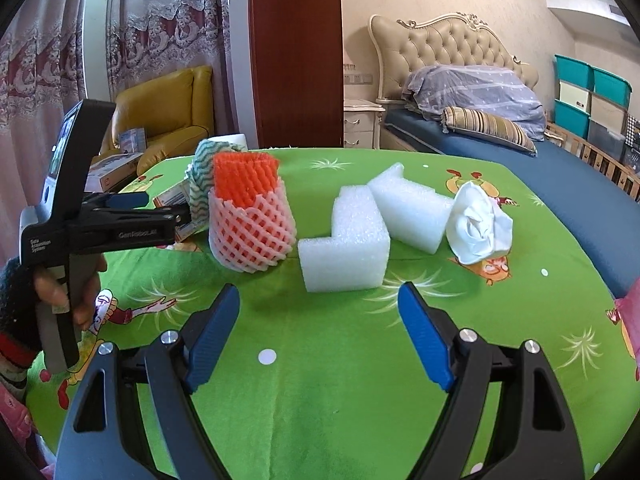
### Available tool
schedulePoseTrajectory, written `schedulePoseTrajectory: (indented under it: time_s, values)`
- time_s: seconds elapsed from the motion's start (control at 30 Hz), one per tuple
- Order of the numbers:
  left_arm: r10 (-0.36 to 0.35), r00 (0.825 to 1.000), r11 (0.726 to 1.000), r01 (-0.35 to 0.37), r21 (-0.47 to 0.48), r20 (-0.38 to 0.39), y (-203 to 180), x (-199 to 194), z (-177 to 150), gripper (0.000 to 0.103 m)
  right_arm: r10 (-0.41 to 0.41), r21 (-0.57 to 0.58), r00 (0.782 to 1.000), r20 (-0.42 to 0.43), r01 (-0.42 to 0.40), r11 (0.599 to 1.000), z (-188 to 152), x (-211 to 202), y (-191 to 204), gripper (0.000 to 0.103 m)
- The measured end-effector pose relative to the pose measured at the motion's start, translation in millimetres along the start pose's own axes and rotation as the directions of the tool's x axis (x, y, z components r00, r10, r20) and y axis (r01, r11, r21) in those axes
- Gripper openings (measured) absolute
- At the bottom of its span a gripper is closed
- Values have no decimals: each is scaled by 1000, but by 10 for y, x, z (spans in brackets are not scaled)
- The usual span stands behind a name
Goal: Collect trash
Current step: 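Move both open tools back over the table, then grasp the medicine box with the left tool while the right tool grasps the green-white cloth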
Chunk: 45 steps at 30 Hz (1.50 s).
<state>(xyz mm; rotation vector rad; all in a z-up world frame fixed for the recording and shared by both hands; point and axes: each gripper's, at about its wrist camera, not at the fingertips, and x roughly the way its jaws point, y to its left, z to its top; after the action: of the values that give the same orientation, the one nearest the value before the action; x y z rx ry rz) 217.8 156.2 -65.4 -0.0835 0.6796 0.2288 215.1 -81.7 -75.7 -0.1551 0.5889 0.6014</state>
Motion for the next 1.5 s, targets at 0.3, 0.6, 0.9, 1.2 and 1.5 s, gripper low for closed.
schedulePoseTrajectory:
  time_s: [0.3, 0.6, 0.9, 1.2, 1.5]
  values:
    - [-52, 997, 997, 49, 62, 58, -147, -381, -211, 47, -6, -6, 1000, 4, 6, 1000, -16, -47, 65, 79]
    - [-33, 998, 998, 30, 48, 62, 116, -1012, -684, 48, 52, -75, 999, 12, -51, 996, 21, -133, 416, 79]
    - [-16, 996, 1000, 17, -8, 88, 361, -1240, -880, 81, 114, -123, 993, -14, -115, 986, 11, -150, 734, 79]
    - [19, 994, 998, -12, -66, 105, 589, -1326, -1015, 87, 190, -170, 976, -102, -205, 964, -130, -69, 1086, 77]
    - [14, 995, 996, -5, -86, 99, 617, -1328, -1060, 88, 210, -143, 961, -180, -237, 961, -216, 119, 1096, 63]
